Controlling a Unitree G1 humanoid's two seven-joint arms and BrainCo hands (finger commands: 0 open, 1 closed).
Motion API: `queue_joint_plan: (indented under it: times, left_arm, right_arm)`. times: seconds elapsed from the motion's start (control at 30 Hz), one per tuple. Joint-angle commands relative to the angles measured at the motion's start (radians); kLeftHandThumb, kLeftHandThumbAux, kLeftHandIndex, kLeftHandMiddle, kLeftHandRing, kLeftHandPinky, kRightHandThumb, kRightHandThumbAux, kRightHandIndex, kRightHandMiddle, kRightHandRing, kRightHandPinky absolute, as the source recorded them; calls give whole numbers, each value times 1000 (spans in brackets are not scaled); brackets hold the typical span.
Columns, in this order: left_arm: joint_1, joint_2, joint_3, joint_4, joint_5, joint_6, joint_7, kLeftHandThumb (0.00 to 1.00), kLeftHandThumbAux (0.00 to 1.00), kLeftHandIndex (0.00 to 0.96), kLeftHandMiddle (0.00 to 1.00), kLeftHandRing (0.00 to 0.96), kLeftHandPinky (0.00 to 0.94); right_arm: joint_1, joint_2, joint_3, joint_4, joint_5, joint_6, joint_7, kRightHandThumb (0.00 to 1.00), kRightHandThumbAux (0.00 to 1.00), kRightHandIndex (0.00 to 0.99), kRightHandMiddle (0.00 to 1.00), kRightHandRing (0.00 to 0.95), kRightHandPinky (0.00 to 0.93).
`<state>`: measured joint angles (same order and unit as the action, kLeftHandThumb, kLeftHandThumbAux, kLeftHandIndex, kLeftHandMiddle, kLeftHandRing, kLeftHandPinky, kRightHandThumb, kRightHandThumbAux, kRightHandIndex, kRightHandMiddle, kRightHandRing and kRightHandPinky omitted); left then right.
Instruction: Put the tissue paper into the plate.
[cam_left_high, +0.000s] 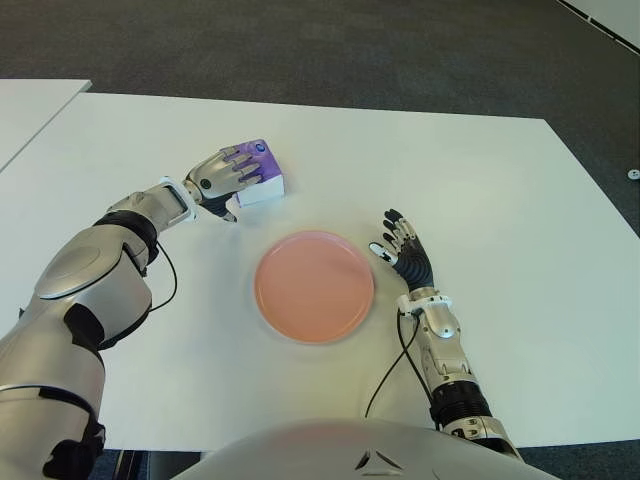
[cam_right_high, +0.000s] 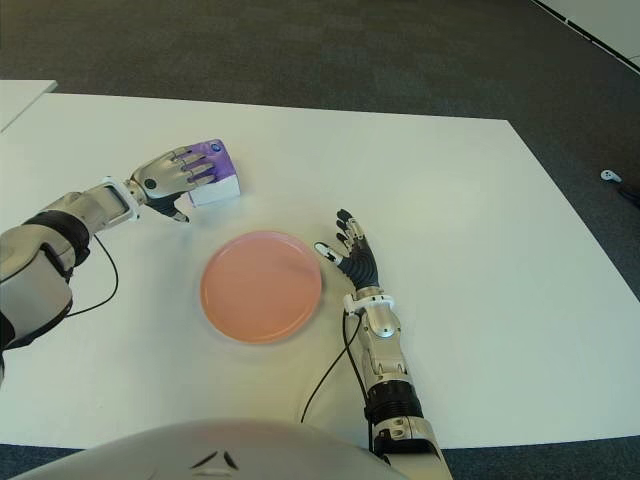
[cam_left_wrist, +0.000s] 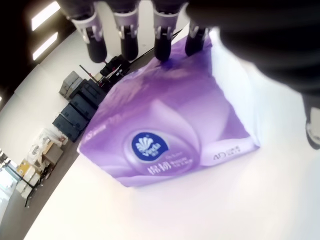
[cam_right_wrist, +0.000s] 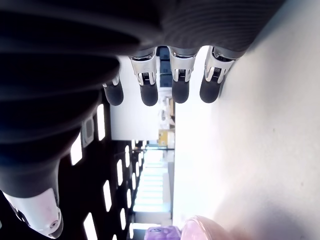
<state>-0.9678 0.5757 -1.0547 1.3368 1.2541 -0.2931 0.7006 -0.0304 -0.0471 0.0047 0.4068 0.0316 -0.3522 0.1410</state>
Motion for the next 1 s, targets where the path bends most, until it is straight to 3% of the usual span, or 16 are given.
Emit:
queue_joint_plan:
  times: [0.03, 0.53, 1.0]
  left_arm:
    - [16, -3, -8, 12, 1, -28, -51, 98, 353, 0, 0, 0, 0]
    - [34, -1, 59, 9, -93, -112, -132, 150, 411, 0, 0, 0, 0]
    - [46, 14, 90, -6, -132, -142, -104, 201, 466, 0, 0, 0, 0]
  right_arm:
    - [138, 2, 14, 98, -2, 117, 17, 0, 677, 0, 0, 0, 0]
    - [138, -1, 16, 108, -9, 104, 13, 1, 672, 0, 0, 0, 0]
    - [131, 1, 19, 125, -8, 104, 9, 19, 662, 0, 0, 0, 0]
